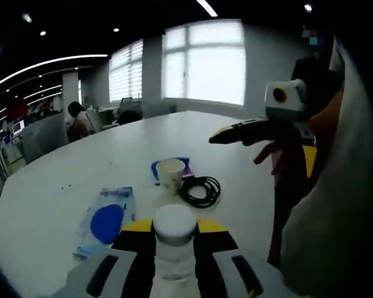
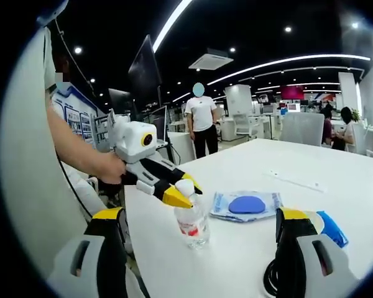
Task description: Arrange the tabletop items into an orderly group along one side of the table until the central work area is clear of visible clutter.
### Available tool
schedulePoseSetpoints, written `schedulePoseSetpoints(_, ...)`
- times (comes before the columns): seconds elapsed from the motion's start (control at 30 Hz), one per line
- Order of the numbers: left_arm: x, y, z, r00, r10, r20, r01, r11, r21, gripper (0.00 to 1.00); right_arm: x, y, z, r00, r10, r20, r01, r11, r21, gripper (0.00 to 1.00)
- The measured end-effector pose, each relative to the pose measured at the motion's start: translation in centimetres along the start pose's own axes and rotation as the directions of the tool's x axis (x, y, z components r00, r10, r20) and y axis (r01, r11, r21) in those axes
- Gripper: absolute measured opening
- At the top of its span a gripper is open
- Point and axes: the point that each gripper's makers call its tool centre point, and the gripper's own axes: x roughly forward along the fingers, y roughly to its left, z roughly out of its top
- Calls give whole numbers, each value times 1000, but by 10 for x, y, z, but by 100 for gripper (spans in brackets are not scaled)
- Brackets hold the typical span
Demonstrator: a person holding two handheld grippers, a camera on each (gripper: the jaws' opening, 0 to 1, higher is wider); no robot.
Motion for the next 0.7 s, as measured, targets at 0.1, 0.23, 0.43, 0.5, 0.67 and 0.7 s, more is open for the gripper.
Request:
schedulePoseSetpoints(0.1, 1, -1, 1, 998, -56, -2, 56, 998, 37, 19, -1, -1, 1, 1000, -5, 1, 5, 1000, -1, 97)
schedulePoseSetpoints(0.23, 2, -1, 2, 994, -112, -8, 112, 992, 58, 19, -1, -1, 2, 1000, -11, -1, 11, 1000, -4, 97)
schedulePoseSetpoints(0.43, 3, -1, 4, 986, -165, -23, 166, 982, 87, 18, -3, -3, 3, 1000, -23, -1, 23, 1000, -5, 97)
schedulePoseSetpoints(0.5, 3, -1, 4, 983, -183, -29, 185, 978, 98, 18, -3, -4, 4, 1000, -26, -1, 26, 1000, -5, 97)
schedulePoseSetpoints(0.67, 2, -1, 4, 974, -220, -44, 224, 968, 115, 18, -3, -6, 5, 999, -33, -1, 33, 999, -6, 97)
schedulePoseSetpoints(0.7, 2, -2, 3, 973, -226, -46, 229, 966, 119, 18, -2, -6, 5, 999, -34, 0, 34, 999, -6, 97)
